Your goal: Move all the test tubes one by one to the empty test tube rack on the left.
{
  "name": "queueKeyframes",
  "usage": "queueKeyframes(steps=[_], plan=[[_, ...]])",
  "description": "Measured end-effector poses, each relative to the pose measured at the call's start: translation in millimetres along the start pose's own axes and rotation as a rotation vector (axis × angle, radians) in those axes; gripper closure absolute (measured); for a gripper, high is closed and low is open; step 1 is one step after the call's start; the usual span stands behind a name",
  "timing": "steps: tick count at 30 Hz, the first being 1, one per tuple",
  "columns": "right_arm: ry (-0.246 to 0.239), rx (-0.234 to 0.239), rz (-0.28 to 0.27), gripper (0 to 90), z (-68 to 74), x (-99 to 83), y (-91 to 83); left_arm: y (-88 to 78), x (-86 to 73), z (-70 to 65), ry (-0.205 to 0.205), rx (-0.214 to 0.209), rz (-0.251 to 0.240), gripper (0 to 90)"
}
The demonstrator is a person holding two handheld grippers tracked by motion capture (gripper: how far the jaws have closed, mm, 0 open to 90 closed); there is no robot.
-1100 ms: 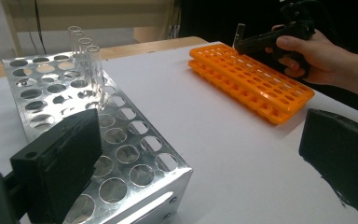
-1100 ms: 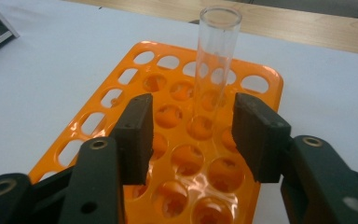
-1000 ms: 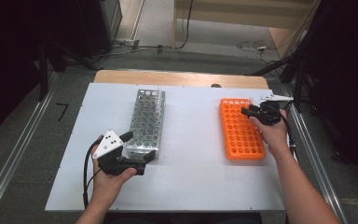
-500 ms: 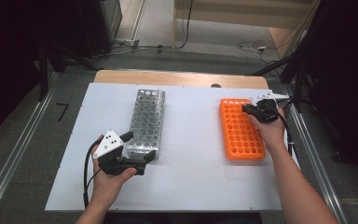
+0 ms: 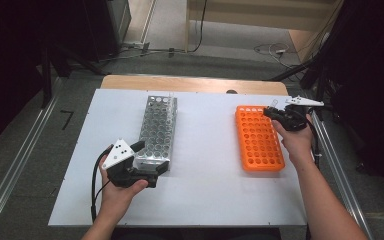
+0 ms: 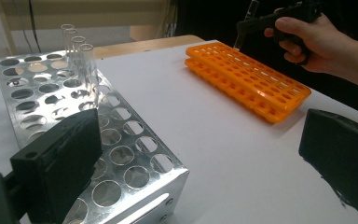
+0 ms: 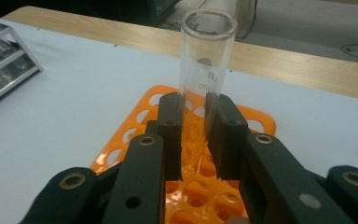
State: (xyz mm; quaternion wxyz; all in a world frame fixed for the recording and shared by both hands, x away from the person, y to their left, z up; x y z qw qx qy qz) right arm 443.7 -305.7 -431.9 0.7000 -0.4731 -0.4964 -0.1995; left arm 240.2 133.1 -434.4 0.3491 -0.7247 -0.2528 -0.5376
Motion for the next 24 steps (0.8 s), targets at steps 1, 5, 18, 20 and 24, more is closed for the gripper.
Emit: queueKeyframes(steps=[1, 5, 18, 20, 24], plan=[[-0.008, 0.006, -0.005, 73.9, 3.2, 0.4, -2.5, 0.3, 0.1, -0.2, 0.004, 0.0, 0.003, 0.0], [-0.018, 0.044, -0.011, 73.9, 16.8, -0.3, -11.9, 2.1, 0.2, -1.7, 0.003, -0.006, 0.003, 0.0], [-0.068, 0.159, -0.009, 73.9, 66.3, -14.6, -39.6, 6.4, 1.6, -7.9, 0.013, -0.024, 0.006, 0.0], [-0.08, 0.175, -0.008, 73.9, 74.6, -16.3, -42.8, 7.0, 2.0, -9.1, 0.014, -0.027, 0.005, 0.0], [-0.091, 0.21, -0.007, 73.9, 91.5, -21.8, -49.1, 8.5, 2.8, -11.6, 0.021, -0.036, 0.005, 0.0]])
Point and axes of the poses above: each handheld gripper's, and its own axes: y roughly forward along the jaws, x roughly out of its top, z roughly to its left, the point moved 2 cm from there along y, roughly forward along the jaws, and after that the axes turned 4 degrees about -z, right-handed, at the moved point
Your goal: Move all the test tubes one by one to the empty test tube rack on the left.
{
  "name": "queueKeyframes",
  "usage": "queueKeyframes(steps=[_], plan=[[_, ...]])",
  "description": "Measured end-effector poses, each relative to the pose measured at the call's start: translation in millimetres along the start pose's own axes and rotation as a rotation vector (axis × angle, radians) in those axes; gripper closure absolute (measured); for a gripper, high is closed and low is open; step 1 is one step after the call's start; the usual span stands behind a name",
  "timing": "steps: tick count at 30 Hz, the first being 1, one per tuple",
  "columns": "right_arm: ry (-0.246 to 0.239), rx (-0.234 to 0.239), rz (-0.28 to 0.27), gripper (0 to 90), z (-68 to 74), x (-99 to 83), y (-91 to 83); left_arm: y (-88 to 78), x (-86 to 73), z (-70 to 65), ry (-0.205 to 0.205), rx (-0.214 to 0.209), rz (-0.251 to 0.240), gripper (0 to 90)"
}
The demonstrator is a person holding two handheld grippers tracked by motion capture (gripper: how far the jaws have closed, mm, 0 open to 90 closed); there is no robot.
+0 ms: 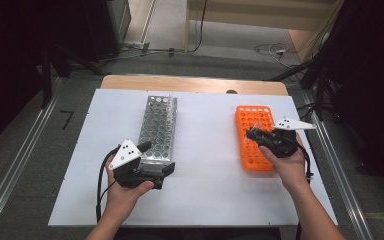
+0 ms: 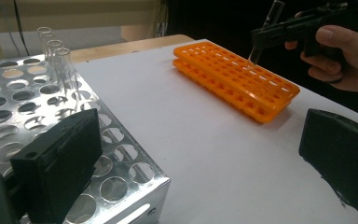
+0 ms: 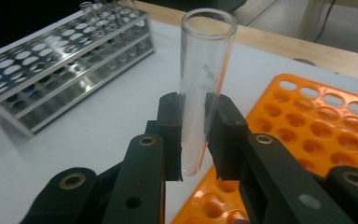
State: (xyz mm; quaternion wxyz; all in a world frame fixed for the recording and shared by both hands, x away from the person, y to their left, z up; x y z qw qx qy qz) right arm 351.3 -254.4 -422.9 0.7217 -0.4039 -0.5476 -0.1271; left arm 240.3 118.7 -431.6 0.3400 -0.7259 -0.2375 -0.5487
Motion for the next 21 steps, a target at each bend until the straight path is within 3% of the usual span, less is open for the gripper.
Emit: queueKeyframes(steps=[11, 21], plan=[[-0.034, 0.081, 0.034, 74.0, 46.8, -19.1, 0.5, 5.1, 3.1, -9.7, 0.013, -0.035, 0.001, 0.0], [-0.08, 0.165, 0.063, 74.0, 83.9, -26.1, 7.4, 11.4, 9.2, -22.3, 0.023, -0.075, -0.009, 0.0]])
Point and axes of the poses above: each handheld gripper's, and its own axes: y roughly forward along the jaws, x roughly out of its top, z roughly to its left, the point moved 2 cm from there along y, roughly forward along the jaws, and after that the axes turned 4 degrees about -z, right-handed, at the moved point
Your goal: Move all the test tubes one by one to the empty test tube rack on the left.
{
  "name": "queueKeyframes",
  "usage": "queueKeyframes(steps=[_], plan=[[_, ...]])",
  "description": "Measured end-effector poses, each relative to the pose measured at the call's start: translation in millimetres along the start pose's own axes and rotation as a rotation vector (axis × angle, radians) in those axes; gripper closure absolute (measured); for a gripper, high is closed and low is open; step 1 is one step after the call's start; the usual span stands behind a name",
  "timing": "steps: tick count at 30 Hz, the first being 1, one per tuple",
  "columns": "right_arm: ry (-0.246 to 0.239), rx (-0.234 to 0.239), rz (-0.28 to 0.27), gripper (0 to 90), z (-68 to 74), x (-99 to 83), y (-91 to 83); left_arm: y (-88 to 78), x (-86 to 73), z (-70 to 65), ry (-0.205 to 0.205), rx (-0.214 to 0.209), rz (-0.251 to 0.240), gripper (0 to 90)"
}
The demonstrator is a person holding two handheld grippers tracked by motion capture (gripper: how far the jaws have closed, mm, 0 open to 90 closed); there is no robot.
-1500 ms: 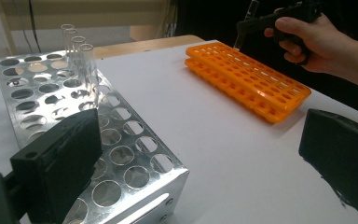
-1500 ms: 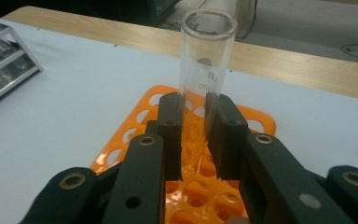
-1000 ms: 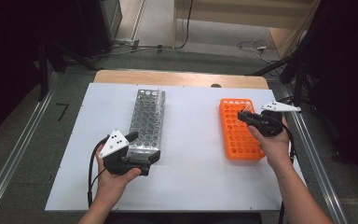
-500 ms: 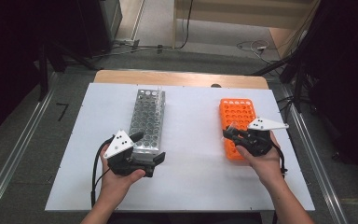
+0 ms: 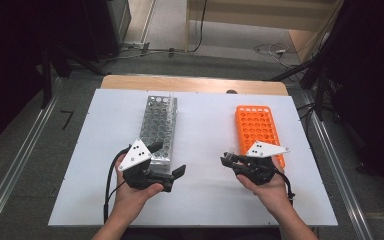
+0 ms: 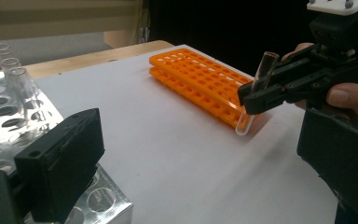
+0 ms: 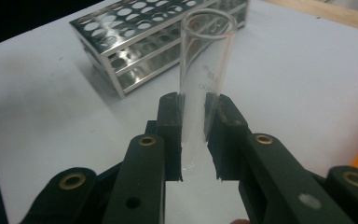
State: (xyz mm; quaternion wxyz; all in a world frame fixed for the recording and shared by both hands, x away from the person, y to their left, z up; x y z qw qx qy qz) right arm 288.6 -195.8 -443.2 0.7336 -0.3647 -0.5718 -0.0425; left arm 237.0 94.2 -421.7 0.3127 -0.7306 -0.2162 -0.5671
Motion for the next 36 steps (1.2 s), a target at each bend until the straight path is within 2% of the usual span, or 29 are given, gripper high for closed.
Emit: queueKeyframes(steps=[10, 14, 20, 26, 36], plan=[[-0.046, 0.059, 0.02, 74.0, 25.5, -0.5, 12.5, 10.0, 0.1, -11.5, 0.009, -0.059, 0.016, 3.8], [-0.066, 0.079, 0.022, 73.9, 34.6, -0.3, 16.4, 14.8, -1.0, -15.7, -0.003, -0.089, 0.023, 4.7], [-0.088, 0.105, 0.026, 74.0, 46.2, 0.8, 20.0, 17.5, -1.6, -19.4, -0.012, -0.113, 0.029, 8.9], [-0.108, 0.121, 0.024, 74.0, 55.2, 2.3, 21.9, 21.1, -2.8, -25.8, -0.004, -0.135, 0.041, 20.1], [-0.124, 0.145, 0.032, 74.0, 65.1, 3.9, 25.1, 28.7, -6.6, -36.9, 0.029, -0.163, 0.07, 48.5]])
Point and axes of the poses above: each handheld gripper's, and its own axes: y roughly forward along the jaws, x roughly out of its top, z roughly to its left, the point moved 2 cm from there along y, roughly forward along the jaws, and after that the axes turned 4 degrees about -z, right-handed, at the moved point
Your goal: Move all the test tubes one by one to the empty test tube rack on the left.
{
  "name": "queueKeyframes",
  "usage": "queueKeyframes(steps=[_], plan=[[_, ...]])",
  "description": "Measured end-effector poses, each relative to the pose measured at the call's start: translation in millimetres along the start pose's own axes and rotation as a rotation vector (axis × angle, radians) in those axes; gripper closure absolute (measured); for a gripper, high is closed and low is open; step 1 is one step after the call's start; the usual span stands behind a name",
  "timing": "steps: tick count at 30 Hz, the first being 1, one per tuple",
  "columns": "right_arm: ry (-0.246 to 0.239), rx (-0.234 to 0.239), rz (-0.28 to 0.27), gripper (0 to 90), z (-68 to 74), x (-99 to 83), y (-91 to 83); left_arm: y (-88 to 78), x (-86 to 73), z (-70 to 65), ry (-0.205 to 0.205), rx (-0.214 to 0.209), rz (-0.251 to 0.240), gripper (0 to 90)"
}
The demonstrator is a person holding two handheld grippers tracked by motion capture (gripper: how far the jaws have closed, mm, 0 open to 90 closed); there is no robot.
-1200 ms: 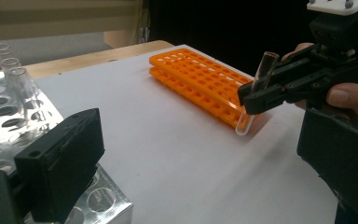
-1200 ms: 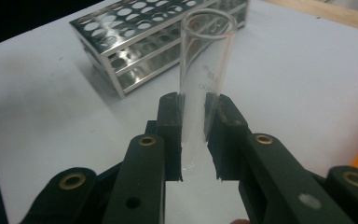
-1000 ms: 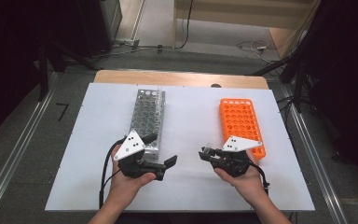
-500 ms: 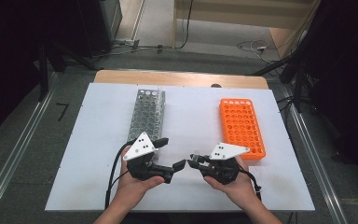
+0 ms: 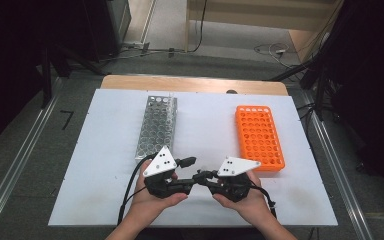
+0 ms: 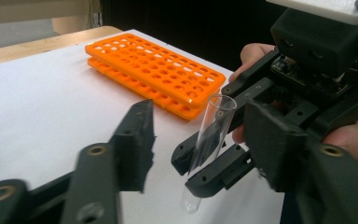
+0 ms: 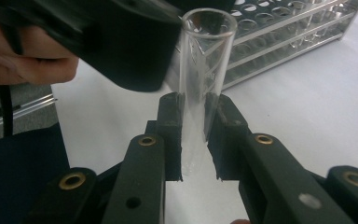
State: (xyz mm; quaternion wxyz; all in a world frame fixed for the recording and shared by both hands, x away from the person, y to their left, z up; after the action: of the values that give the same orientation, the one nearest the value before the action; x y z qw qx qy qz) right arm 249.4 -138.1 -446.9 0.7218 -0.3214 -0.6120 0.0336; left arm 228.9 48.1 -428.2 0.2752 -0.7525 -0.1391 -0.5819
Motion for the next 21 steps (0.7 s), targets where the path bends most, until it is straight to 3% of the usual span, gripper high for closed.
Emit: queueKeyframes(steps=[4, 13, 21], plan=[[-0.005, 0.004, 0.003, 74.0, 2.4, 0.6, 2.1, 2.5, -1.1, -1.4, -0.003, -0.01, 0.0, 59.0], [-0.007, 0.015, 0.005, 74.0, 5.6, 2.3, 2.8, 6.3, -3.2, -6.1, 0.026, -0.015, 0.013, 71.0], [-0.002, 0.021, 0.011, 74.0, 6.5, 2.4, 3.9, 5.7, -3.4, -5.3, 0.022, -0.018, 0.009, 73.0]])
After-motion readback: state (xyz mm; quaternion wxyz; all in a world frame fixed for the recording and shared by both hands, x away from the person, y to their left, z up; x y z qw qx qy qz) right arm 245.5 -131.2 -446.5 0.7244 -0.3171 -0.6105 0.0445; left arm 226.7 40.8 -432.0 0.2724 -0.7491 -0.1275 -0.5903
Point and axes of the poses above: each handheld gripper's, and its own axes: y roughly forward along the jaws, x roughly out of its top, z roughly to its left, the point moved 2 cm from there along y, roughly forward along the jaws, and after that the axes turned 4 degrees about -z, right-handed, at the moved point
